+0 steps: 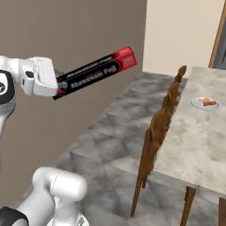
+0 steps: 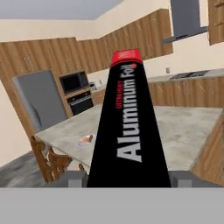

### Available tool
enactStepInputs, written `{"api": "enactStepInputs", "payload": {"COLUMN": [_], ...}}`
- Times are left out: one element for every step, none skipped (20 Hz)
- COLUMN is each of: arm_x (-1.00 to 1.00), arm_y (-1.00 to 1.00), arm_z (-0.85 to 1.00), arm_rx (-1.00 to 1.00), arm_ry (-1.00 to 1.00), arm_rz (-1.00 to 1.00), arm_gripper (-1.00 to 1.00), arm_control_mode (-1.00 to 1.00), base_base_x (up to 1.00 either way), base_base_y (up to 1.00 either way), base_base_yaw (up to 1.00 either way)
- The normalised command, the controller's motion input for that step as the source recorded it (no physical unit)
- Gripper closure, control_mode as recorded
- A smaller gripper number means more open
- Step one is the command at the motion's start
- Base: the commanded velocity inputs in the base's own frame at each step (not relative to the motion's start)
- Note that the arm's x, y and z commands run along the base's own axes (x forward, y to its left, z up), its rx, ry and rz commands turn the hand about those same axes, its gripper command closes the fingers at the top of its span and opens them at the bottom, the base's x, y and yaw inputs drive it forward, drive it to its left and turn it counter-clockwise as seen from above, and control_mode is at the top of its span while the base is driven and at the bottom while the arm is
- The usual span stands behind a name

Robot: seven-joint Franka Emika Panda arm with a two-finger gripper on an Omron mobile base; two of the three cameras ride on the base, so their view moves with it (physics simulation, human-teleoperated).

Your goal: Retrieve the tupperware and aluminum foil from the cabinet and place them on the dining counter near the plate with shrimp and kebab skewer to prepare for storing leftovers.

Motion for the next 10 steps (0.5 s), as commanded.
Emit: {"api": "enactStepInputs", "payload": {"arm_x": [0.0, 0.0, 0.0, 0.0, 0.0, 0.0, 0.0, 0.0, 0.0, 0.0], "arm_y": [0.0, 0.0, 0.0, 0.0, 0.0, 0.0, 0.0, 0.0, 0.0, 0.0], "arm_z": [0.0, 0.0, 0.0, 0.0, 0.0, 0.0, 0.0, 0.0, 0.0, 0.0], "arm_rx": [0.0, 0.0, 0.0, 0.0, 0.0, 0.0, 0.0, 0.0, 0.0, 0.0], "arm_ry": [0.0, 0.0, 0.0, 0.0, 0.0, 0.0, 0.0, 0.0, 0.0, 0.0], "arm_rz": [0.0, 0.0, 0.0, 0.0, 0.0, 0.0, 0.0, 0.0, 0.0, 0.0], "arm_gripper": [1.0, 1.0, 1.0, 1.0, 1.0, 1.0, 1.0, 1.0, 1.0, 1.0], "arm_control_mode": [1.0, 1.0, 1.0, 1.0, 1.0, 1.0, 1.0, 1.0, 1.0, 1.0], "base_base_x": [1.0, 1.0, 1.0, 1.0, 1.0, 1.0, 1.0, 0.99, 0.99, 1.0], "base_base_y": [0.91, 0.89, 0.89, 0.89, 0.86, 0.84, 0.77, 0.7, 0.63, 0.57], "base_base_yaw": [-0.51, -0.52, -0.52, -0.53, -0.53, -0.53, -0.53, -0.53, -0.54, -0.54]}}
